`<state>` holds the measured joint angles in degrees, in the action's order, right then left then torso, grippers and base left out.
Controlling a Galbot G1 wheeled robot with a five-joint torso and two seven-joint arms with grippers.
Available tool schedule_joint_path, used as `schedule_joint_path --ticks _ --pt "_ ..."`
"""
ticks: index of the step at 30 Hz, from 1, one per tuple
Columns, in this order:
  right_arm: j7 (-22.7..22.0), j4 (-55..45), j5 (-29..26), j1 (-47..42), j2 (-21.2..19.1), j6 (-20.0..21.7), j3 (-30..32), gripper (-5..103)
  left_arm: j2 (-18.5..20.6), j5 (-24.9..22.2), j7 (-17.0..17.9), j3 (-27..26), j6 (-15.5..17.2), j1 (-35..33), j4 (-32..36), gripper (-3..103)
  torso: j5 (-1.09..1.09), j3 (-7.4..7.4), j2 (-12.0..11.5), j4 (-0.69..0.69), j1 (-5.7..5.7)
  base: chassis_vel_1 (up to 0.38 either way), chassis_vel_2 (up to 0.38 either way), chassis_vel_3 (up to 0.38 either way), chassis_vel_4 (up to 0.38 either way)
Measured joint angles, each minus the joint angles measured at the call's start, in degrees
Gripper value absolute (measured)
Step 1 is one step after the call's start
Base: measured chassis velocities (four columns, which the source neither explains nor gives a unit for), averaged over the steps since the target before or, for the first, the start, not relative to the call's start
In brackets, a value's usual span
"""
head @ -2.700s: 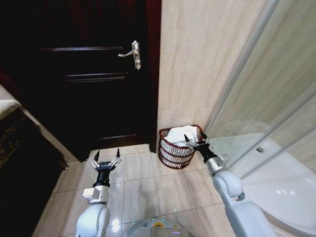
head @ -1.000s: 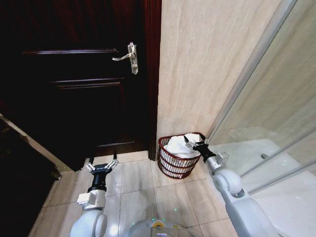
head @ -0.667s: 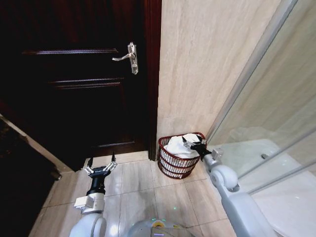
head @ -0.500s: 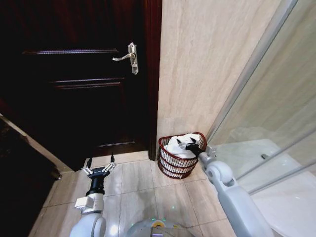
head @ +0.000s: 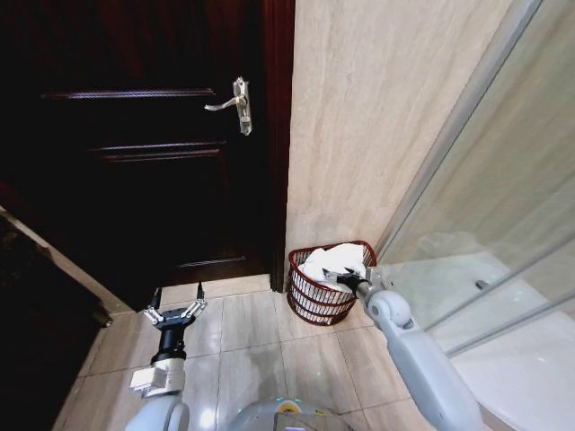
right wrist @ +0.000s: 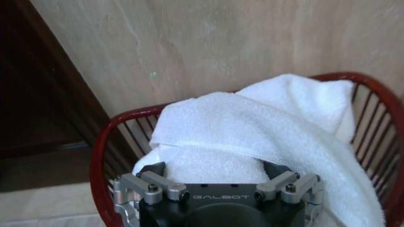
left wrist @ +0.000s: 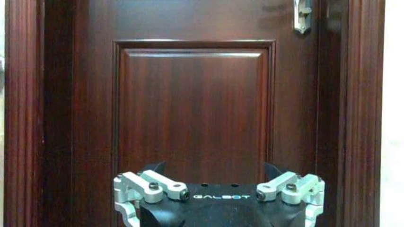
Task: Discard the used towel into the hamper.
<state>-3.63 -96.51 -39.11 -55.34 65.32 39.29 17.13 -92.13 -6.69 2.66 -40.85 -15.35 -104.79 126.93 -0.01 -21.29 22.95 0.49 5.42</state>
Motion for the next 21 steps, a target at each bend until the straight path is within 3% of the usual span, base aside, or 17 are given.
schedule_joint_path --ticks 4,13,21 --pt "-0.63 2.39 -2.20 4.32 -0.77 2.79 -2.58 100 -0.01 -0.04 -0.01 -0.05 0.00 0.24 -0.28 100 0.01 -0.01 0.00 0.00 0.00 0.000 0.000 0.000 0.000" --pt "-0.95 9.00 -3.11 10.86 -1.80 3.00 -8.45 100 0.00 -0.84 -0.01 -1.27 -0.39 -0.22 -0.01 100 0.01 0.00 0.00 0.00 0.00 0.000 0.000 0.000 0.000" --pt "2.39 18.26 1.19 13.76 0.28 2.79 -10.55 100 -0.01 -1.76 -0.04 -3.07 -2.03 -1.74 0.46 100 0.01 0.00 0.00 0.00 0.00 0.000 0.000 0.000 0.000"
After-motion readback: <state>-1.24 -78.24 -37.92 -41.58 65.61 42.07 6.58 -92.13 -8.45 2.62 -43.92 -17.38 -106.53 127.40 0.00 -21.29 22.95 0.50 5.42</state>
